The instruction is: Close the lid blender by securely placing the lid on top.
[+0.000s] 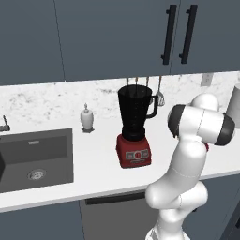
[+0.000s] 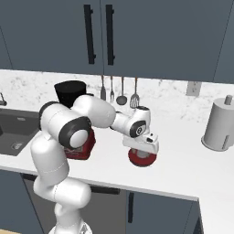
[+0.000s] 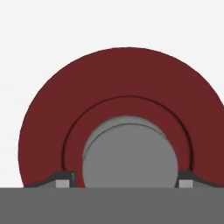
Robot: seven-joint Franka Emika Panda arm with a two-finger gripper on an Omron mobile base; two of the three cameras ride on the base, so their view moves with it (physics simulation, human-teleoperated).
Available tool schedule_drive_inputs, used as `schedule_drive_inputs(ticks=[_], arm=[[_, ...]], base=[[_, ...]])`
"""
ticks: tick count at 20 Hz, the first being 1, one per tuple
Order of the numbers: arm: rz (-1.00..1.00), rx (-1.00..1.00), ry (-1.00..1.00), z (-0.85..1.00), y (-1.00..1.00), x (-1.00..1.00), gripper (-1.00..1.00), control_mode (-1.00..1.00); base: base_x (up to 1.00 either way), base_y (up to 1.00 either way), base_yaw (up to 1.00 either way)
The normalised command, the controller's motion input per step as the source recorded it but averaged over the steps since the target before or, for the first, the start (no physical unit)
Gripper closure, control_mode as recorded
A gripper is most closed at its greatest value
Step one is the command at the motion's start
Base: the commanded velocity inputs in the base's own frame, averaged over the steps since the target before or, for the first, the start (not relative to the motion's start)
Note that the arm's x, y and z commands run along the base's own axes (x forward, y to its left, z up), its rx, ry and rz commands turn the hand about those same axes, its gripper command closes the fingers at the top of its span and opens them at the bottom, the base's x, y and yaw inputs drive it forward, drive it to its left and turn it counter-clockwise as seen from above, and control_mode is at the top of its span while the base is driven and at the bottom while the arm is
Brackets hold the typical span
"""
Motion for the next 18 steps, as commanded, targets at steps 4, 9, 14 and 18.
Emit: schedule_drive_inputs(ticks=[4,9,14,18], arm=[[0.0,0.02,0.0,-0.21,0.12,0.0,1.0,-1.0],[0.0,0.14,0.0,0.0,-0.34,-0.05,1.0,-1.0],[0.0,0.15,0.0,0.12,-0.39,-0.2,1.0,-1.0],[0.0,0.09,-0.03,0.5,0.04,-0.47,1.0,-1.0]], base=[[0.0,0.0,0.0],[0.0,0.0,0.0],[0.0,0.0,0.0],[0.0,0.0,0.0]])
